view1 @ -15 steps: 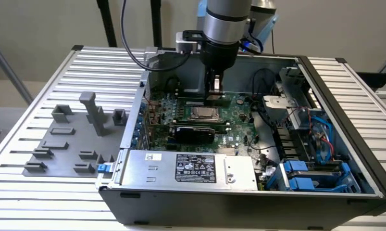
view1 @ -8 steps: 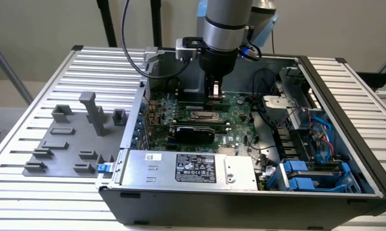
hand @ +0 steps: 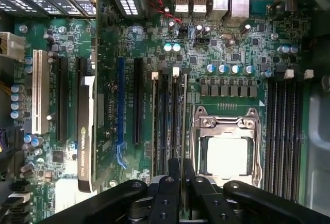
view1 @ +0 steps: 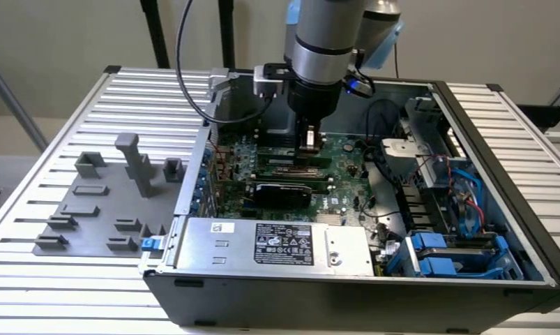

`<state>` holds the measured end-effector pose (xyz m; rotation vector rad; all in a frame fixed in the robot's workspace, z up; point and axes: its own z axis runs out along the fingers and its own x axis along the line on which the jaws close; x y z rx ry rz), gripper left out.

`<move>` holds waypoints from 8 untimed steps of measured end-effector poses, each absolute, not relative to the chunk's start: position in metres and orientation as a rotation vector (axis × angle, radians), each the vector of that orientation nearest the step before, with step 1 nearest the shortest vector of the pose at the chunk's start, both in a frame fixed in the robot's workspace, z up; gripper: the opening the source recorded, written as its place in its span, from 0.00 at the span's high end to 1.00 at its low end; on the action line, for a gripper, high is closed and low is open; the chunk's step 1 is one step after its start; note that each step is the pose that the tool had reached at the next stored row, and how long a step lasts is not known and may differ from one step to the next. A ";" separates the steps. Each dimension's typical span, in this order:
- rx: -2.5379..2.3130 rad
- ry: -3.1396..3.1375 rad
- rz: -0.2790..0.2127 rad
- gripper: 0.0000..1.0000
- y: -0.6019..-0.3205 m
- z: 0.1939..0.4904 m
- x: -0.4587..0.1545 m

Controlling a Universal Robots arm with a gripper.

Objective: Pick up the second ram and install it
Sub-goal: 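Insert the second ram into the second slot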

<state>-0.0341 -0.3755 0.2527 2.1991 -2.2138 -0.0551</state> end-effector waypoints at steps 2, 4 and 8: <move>2.199 -2.215 -0.055 1.00 -0.375 0.249 -0.035; 2.199 -2.215 -0.055 1.00 -0.376 0.245 -0.035; 2.200 -2.217 -0.057 1.00 -0.377 0.238 -0.035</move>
